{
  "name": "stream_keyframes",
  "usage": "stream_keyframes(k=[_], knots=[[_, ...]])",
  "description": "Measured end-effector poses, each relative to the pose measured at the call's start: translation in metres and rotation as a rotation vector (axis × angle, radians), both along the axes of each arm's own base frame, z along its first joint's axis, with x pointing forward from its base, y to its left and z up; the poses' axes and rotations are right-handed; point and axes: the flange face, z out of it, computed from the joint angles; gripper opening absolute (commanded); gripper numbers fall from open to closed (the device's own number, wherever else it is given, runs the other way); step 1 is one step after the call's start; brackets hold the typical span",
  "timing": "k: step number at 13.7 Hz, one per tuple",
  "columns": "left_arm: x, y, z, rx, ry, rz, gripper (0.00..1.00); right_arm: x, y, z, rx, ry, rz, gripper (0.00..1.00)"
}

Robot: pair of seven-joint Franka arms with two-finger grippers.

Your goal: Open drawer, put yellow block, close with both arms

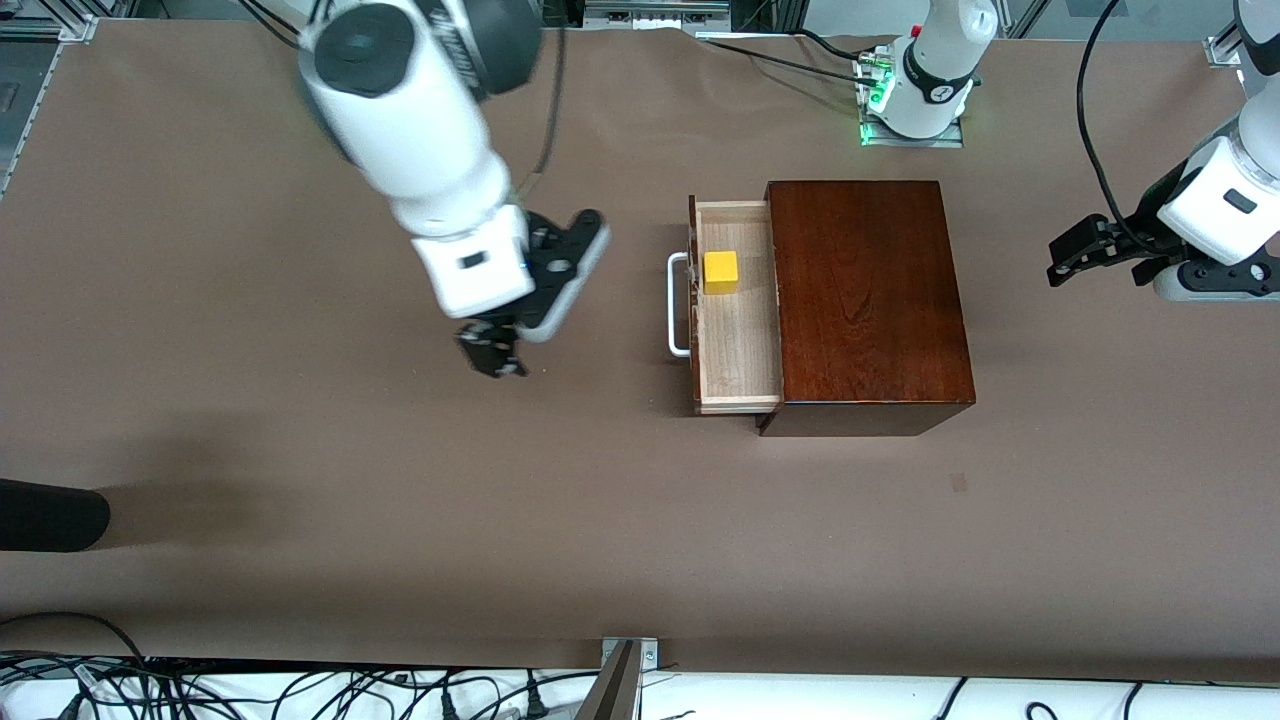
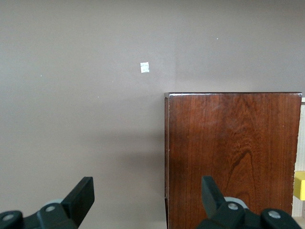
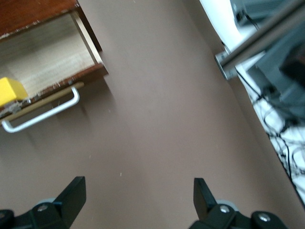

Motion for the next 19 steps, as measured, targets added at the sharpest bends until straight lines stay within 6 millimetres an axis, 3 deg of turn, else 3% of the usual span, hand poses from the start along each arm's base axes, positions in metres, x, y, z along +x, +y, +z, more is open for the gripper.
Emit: stream_keyframes(k=[3, 8, 13, 15, 19], knots=[[-0.006, -0.035, -0.001, -0.066, 0.031, -0.046, 1.0, -0.001, -0.073, 0.024, 0.018, 0.053, -0.101, 1.0], [-0.024, -0.123, -0.011, -0.084, 0.077, -0.204, 1.0, -0.04, -0.171, 0.051, 0.026, 0.098, -0.3, 1.0], [-0.043, -0.213, -0.05, -0.093, 0.165, -0.368, 1.0, -0.053, -0.272, 0.047, 0.007, 0.191, -0.519, 1.0], [-0.055, -0.248, -0.065, -0.098, 0.202, -0.414, 1.0, -0.053, -0.293, 0.047, 0.015, 0.207, -0.621, 1.0], [-0.084, -0.337, -0.101, -0.089, 0.267, -0.391, 1.0, -0.056, -0.297, 0.049, -0.008, 0.212, -0.779, 1.0]])
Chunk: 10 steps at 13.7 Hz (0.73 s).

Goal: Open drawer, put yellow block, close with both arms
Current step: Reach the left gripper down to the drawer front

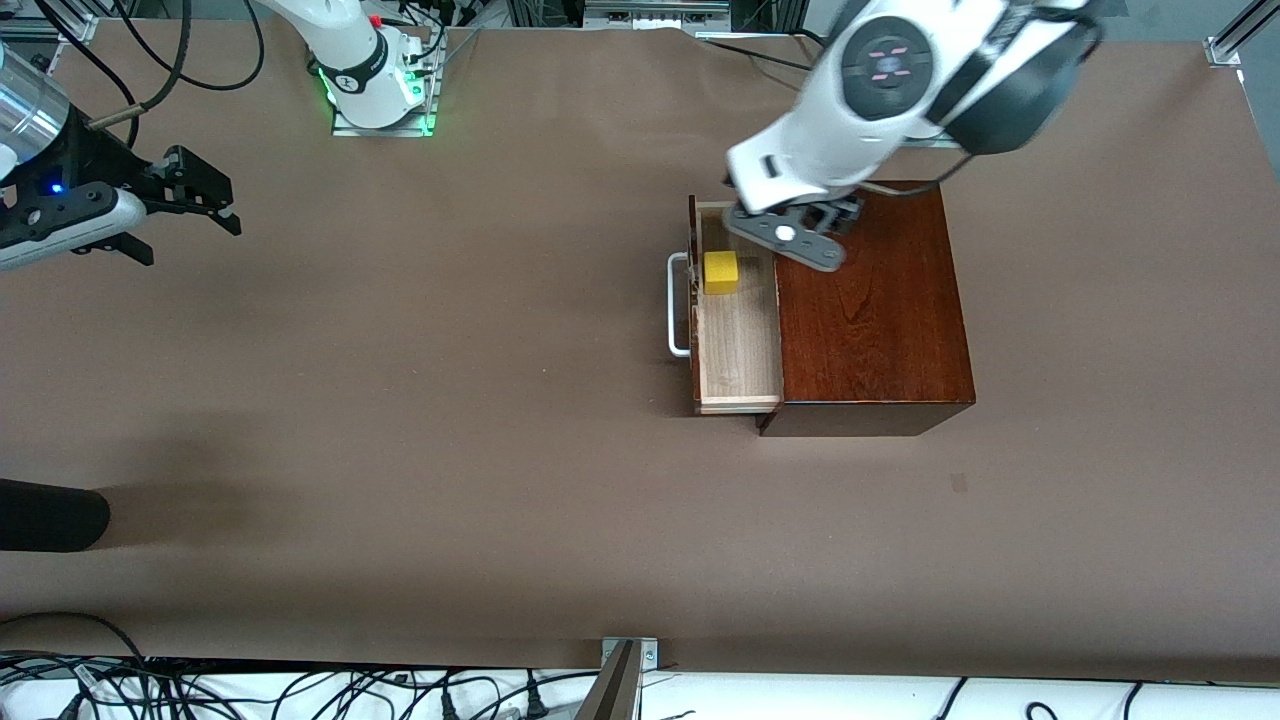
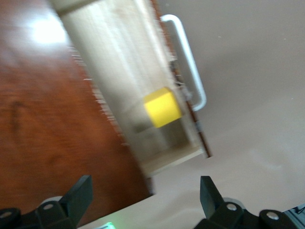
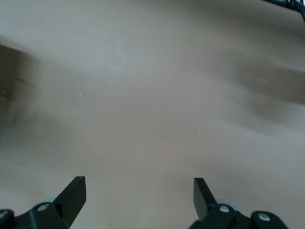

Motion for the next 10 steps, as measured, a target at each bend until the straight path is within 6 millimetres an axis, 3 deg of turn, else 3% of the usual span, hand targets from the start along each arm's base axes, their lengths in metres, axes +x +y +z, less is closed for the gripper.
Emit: stream_keyframes(k=[2, 4, 7, 10], knots=[[-0.002, -0.044, -0.017, -0.034, 0.003, -0.018, 1.0, -0.001, 0.0, -0.001, -0.033, 0.005, -0.029, 1.0], [0.005, -0.07, -0.037, -0.059, 0.026, -0.03, 1.0, -0.001, -0.001, -0.001, -0.043, 0.007, -0.04, 1.0], [0.021, -0.082, -0.045, -0.131, -0.001, -0.103, 1.0, 0.0, -0.003, -0.003, -0.048, 0.014, -0.051, 1.0], [0.031, -0.084, -0.044, -0.208, -0.086, -0.345, 1.0, 0.003, -0.005, -0.011, -0.073, 0.027, -0.053, 1.0]])
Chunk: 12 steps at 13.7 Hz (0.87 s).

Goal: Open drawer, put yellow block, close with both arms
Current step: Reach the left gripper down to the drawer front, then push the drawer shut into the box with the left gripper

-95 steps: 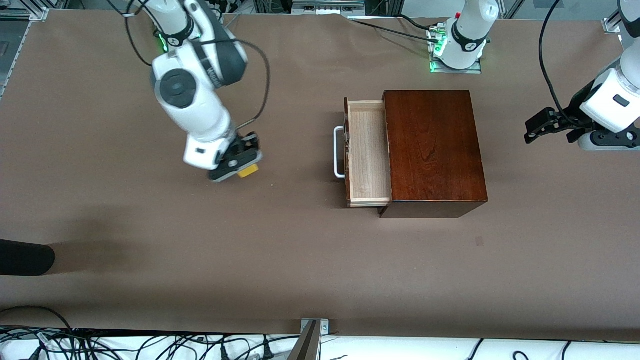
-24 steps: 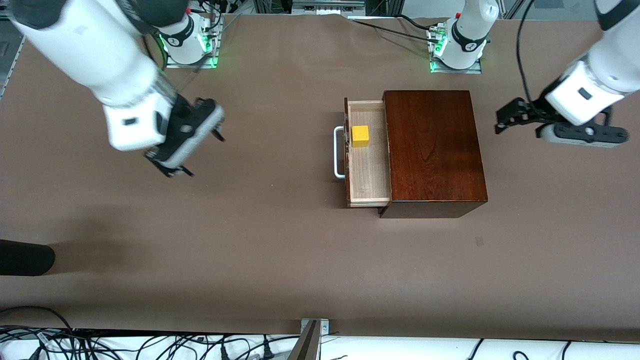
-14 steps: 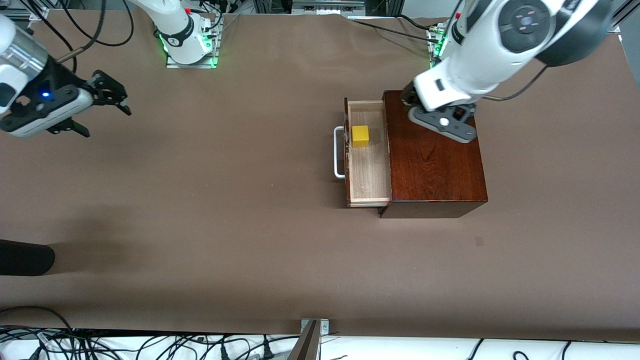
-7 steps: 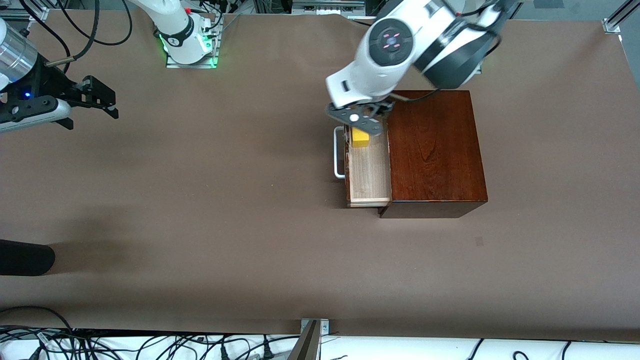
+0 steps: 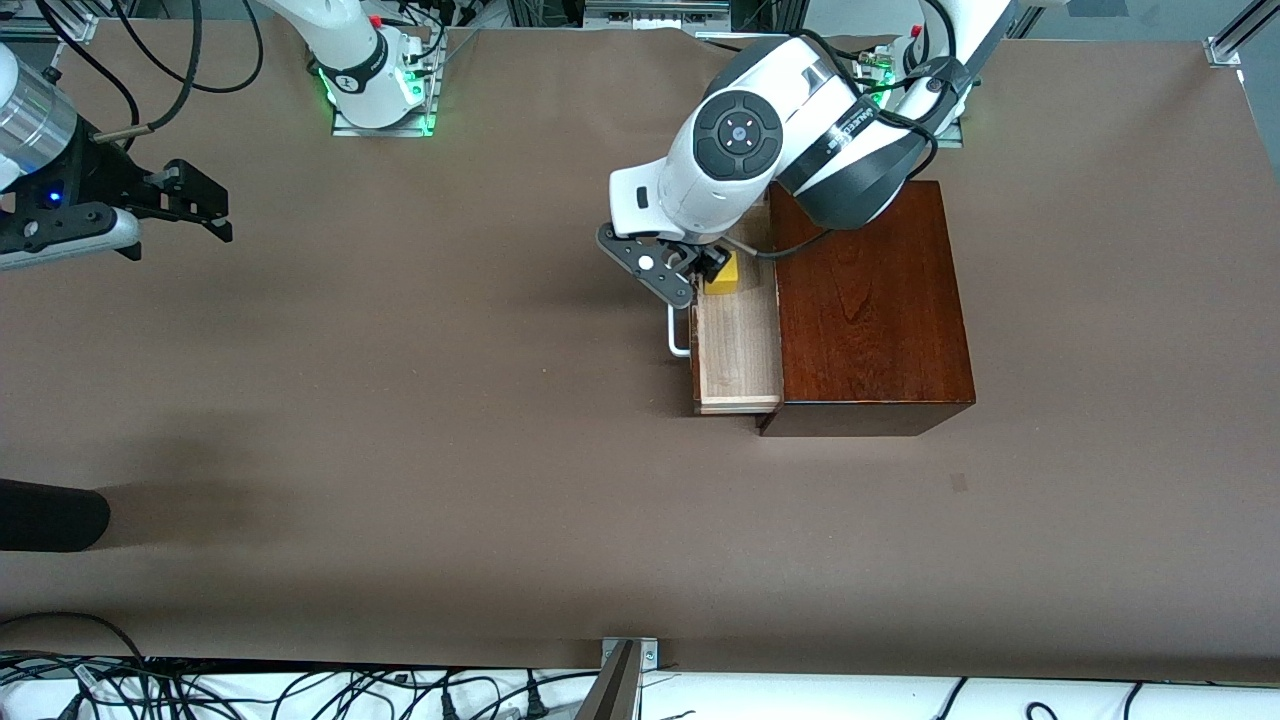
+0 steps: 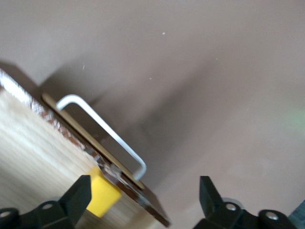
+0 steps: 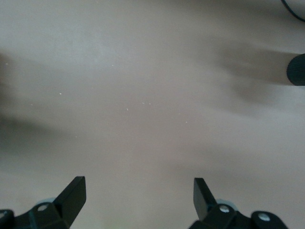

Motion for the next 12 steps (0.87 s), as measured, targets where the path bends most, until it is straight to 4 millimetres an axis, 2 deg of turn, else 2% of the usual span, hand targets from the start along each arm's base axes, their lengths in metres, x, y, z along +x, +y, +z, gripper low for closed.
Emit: stream_keyframes(k=[3, 8, 12], knots=[[0.005, -0.011, -0.02, -0.022, -0.092, -0.239, 1.0, 0.005, -0.006, -0.01, -0.008, 0.015, -0.017, 1.0], [-0.021, -0.054, -0.076, 0.071, -0.195, -0.64, 1.0, 0.007, -0.014, -0.012, -0.01, 0.02, -0.039, 1.0], [-0.011, -0.056, -0.124, 0.073, -0.207, -0.807, 1.0, 0.009, -0.024, -0.014, -0.011, 0.022, -0.056, 1.0]])
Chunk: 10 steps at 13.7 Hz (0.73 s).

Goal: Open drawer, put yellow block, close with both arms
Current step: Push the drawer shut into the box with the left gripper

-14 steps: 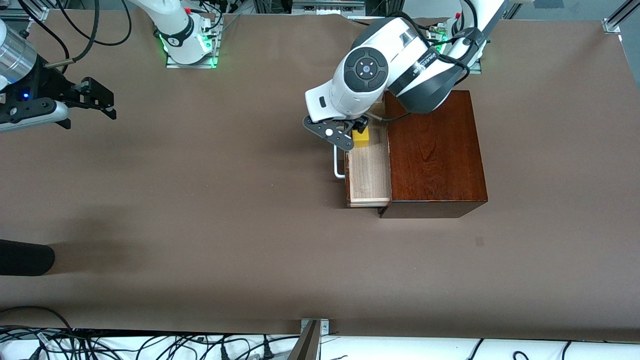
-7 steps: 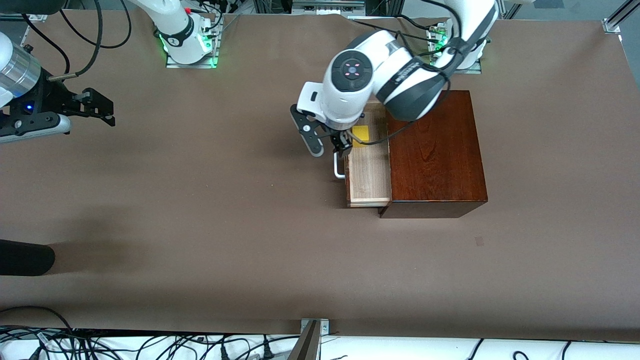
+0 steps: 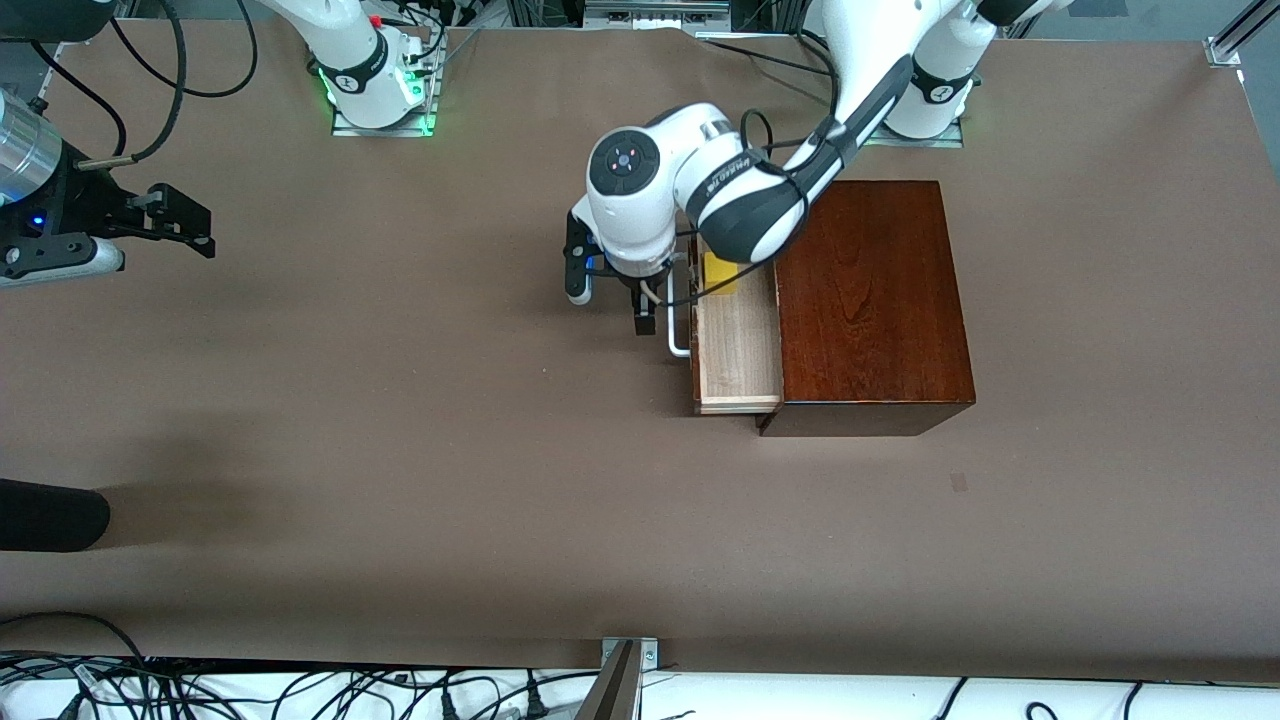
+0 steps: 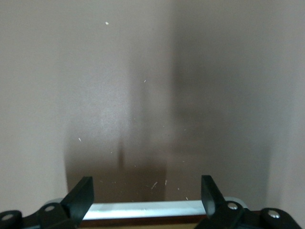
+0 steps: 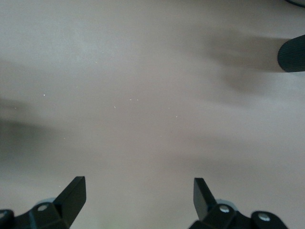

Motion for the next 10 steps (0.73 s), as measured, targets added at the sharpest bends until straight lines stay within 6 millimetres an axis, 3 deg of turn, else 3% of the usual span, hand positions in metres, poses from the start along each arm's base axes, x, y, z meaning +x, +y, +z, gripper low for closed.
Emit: stream_keyframes(k=[4, 10], knots=[[0.007, 0.013, -0.017, 0.044, 0.004, -0.07, 1.0, 0.0, 0.001, 0.0, 0.0, 0.0, 0.001, 1.0], [0.012, 0.03, -0.015, 0.116, 0.063, -0.094, 1.0, 0.0, 0.001, 0.0, 0.0, 0.0, 0.002, 1.0]])
